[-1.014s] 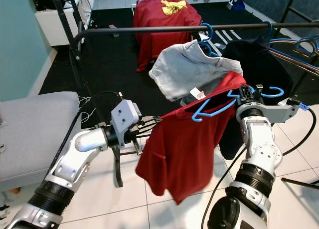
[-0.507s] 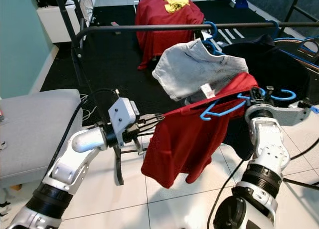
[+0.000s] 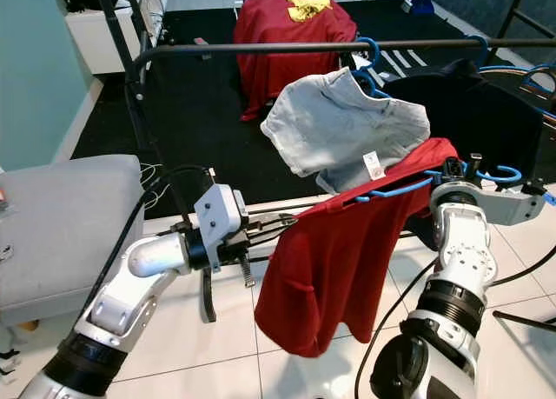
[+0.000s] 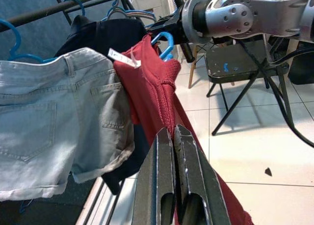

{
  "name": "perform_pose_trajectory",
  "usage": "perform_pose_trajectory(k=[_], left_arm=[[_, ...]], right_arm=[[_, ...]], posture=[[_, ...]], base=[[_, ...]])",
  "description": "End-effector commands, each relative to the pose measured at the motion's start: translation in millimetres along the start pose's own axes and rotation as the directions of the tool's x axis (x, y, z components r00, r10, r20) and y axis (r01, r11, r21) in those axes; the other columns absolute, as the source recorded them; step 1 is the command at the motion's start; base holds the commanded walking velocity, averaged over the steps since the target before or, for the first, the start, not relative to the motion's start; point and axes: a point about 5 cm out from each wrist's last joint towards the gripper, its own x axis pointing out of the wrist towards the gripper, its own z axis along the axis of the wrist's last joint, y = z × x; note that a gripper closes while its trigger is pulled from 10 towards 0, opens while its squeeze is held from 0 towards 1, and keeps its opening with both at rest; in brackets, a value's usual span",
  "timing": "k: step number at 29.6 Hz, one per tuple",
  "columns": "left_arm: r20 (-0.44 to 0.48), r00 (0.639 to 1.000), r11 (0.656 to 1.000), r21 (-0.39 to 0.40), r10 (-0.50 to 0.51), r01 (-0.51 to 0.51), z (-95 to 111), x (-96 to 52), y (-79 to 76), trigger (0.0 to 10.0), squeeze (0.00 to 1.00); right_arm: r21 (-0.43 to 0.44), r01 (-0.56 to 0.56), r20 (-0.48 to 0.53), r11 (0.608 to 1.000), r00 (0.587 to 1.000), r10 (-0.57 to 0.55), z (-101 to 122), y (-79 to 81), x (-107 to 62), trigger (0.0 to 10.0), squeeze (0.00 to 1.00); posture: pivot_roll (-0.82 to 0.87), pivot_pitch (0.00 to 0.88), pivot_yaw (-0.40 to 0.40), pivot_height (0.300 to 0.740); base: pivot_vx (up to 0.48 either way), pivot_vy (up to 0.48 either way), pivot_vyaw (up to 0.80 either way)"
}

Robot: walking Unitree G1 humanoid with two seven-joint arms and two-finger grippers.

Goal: Hang hanger

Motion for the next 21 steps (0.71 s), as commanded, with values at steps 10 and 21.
perform_pose_trajectory(k=[10,21], left_arm=[[0.051,0.998,0.999,0.01,-0.032,0.032,12.1,12.8,-4.7,10.0,0.0],[0.088,0.994,0.998,-0.017,-0.066,0.068,19.0,21.7,-15.2,10.0,0.0]], right_arm=[[-0.158,0.027,-0.056,0.987,0.998,-0.036,-22.7,-5.7,-1.7,10.0,0.0],[-0.258,0.119,-0.035,0.959,0.991,-0.132,-48.1,-18.8,3.2,10.0,0.0]], posture=[[-0.06,0.156,-0.019,0.74],[-0.05,0.164,-0.014,0.74]], base=[[0.0,0.0,0.0],[0.0,0.0,0.0]])
